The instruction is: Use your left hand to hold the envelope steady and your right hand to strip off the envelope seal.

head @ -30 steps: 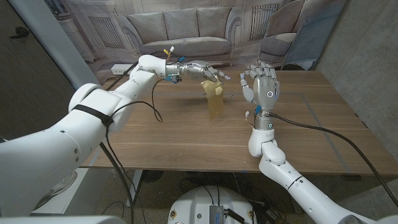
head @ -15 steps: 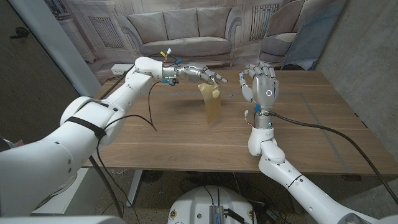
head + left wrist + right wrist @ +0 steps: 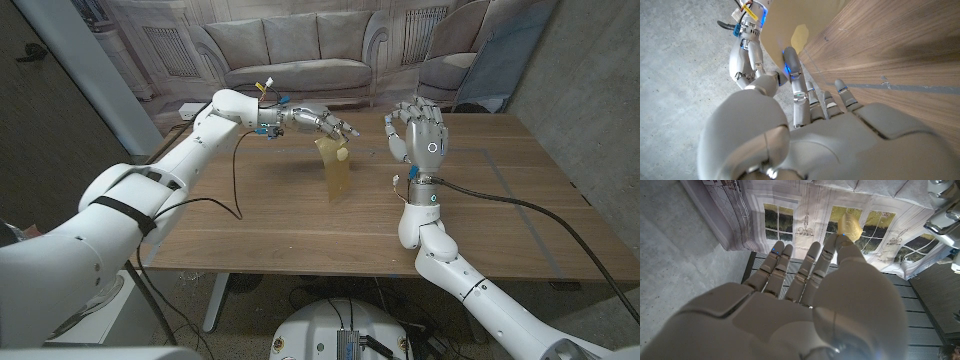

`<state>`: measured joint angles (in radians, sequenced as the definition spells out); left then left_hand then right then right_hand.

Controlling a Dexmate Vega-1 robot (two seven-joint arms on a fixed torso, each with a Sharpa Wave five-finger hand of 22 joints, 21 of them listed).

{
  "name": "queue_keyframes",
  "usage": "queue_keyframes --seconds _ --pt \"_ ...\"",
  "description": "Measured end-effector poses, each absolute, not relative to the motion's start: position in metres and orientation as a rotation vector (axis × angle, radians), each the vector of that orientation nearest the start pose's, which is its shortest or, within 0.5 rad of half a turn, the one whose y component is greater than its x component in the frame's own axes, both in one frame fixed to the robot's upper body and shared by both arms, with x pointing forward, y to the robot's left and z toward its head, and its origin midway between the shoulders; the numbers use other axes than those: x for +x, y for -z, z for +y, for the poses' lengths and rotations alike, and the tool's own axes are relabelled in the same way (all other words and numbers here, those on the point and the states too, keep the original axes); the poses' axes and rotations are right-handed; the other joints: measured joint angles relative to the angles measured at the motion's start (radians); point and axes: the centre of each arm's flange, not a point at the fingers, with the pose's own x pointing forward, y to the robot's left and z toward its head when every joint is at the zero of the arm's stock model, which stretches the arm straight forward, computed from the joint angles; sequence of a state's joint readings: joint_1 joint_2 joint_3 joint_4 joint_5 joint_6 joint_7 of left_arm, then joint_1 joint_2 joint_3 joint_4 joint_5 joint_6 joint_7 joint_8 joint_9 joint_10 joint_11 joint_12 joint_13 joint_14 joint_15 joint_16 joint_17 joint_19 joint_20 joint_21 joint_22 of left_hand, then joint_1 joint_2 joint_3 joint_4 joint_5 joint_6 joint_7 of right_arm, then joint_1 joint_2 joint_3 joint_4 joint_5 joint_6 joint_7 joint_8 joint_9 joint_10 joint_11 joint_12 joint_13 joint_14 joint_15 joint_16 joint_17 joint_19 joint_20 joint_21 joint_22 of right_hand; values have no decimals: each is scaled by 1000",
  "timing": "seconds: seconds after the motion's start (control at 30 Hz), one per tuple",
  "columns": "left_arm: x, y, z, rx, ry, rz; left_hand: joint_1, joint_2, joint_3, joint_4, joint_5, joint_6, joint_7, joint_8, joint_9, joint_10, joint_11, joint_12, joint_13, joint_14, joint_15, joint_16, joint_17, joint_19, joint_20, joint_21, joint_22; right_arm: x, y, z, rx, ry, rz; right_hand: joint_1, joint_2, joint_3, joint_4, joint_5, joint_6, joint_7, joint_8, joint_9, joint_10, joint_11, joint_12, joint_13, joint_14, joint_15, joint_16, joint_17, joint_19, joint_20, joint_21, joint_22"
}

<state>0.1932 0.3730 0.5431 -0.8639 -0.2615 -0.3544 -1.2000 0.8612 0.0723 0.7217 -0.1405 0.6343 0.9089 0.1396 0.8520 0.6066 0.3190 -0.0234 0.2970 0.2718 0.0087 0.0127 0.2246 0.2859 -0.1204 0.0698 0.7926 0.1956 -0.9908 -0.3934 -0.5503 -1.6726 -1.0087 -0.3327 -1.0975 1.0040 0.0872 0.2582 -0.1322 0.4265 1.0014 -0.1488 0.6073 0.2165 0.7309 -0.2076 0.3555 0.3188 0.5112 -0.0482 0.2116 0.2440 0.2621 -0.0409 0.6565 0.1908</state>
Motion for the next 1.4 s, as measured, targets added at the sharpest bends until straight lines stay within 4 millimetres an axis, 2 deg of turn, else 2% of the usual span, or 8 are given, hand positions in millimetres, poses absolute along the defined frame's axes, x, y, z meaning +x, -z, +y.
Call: queue_keyframes --seconds 0.47,0.63,0.77,0.87,1.03,1.17,1.27,1.4 --pt "636 -139 174 973 1114 -514 0 0 -6 -6 -15 -8 -7 -6 -25 0 0 0 0 4 4 0 0 0 0 5 0 516 14 -168 -1002 938 -1224 -2 0 0 0 7 -3 -4 0 0 0 0 0 0 0 0 0 0 0 0 0 0" --pt "634 -140 177 1004 1082 -502 0 0 -21 -10 -27 -22 -14 -16 -37 -6 6 0 0 5 5 0 0 0 0 8 0 517 13 -169 -982 917 -1215 -12 -1 3 3 7 -12 -13 -13 24 0 0 -5 5 0 0 -1 0 0 0 0 0" --pt "633 -140 180 1027 1058 -493 4 4 -28 -11 -35 -22 -14 -22 -46 -9 9 0 0 2 9 0 0 -4 4 8 0 517 12 -170 -971 904 -1210 -31 8 4 15 7 -52 -24 -49 62 -11 0 -8 5 0 0 -5 5 0 0 5 0" --pt "632 -140 181 1036 1043 -487 7 7 -35 -10 -43 -22 -14 -24 -51 -11 11 0 0 2 9 0 0 -5 6 8 0 518 12 -170 -966 896 -1206 -62 17 8 23 -2 -111 -15 -92 26 -22 4 -12 8 0 0 -5 5 -1 1 6 0" --pt "629 -141 185 1058 1022 -481 13 13 -46 -10 -53 -37 -12 -33 -62 -16 16 0 0 1 10 0 0 -5 6 8 0 518 12 -170 -959 877 -1199 -95 0 -4 34 -9 -196 -8 -156 -7 -70 13 -33 9 -7 0 -9 5 -4 4 6 0" --pt "628 -142 187 1074 1005 -475 14 14 -57 -4 -66 -97 -1 -67 -81 -31 31 -6 0 -11 21 0 -3 -11 11 15 0 518 11 -170 -958 869 -1198 -116 -18 -13 43 -13 -237 -7 -191 -20 -101 22 -47 7 -18 0 -9 5 -11 11 6 -5" --pt "626 -143 189 1086 999 -472 9 9 -64 0 -83 -157 9 -103 -104 -54 39 -12 0 -22 32 0 -3 -24 16 15 0 518 11 -169 -962 855 -1192 -129 -13 -18 48 -16 -251 -6 -207 -21 -120 22 -53 6 -30 1 -10 5 -16 15 6 -5" --pt "625 -143 191 1093 996 -468 -9 4 -80 8 -111 -262 20 -173 -143 -90 59 -24 4 -47 50 -12 -3 -45 24 15 2 518 11 -168 -966 846 -1186 -136 -5 -15 51 -16 -266 -4 -221 -26 -127 27 -59 6 -41 2 -13 5 -16 16 6 -3"
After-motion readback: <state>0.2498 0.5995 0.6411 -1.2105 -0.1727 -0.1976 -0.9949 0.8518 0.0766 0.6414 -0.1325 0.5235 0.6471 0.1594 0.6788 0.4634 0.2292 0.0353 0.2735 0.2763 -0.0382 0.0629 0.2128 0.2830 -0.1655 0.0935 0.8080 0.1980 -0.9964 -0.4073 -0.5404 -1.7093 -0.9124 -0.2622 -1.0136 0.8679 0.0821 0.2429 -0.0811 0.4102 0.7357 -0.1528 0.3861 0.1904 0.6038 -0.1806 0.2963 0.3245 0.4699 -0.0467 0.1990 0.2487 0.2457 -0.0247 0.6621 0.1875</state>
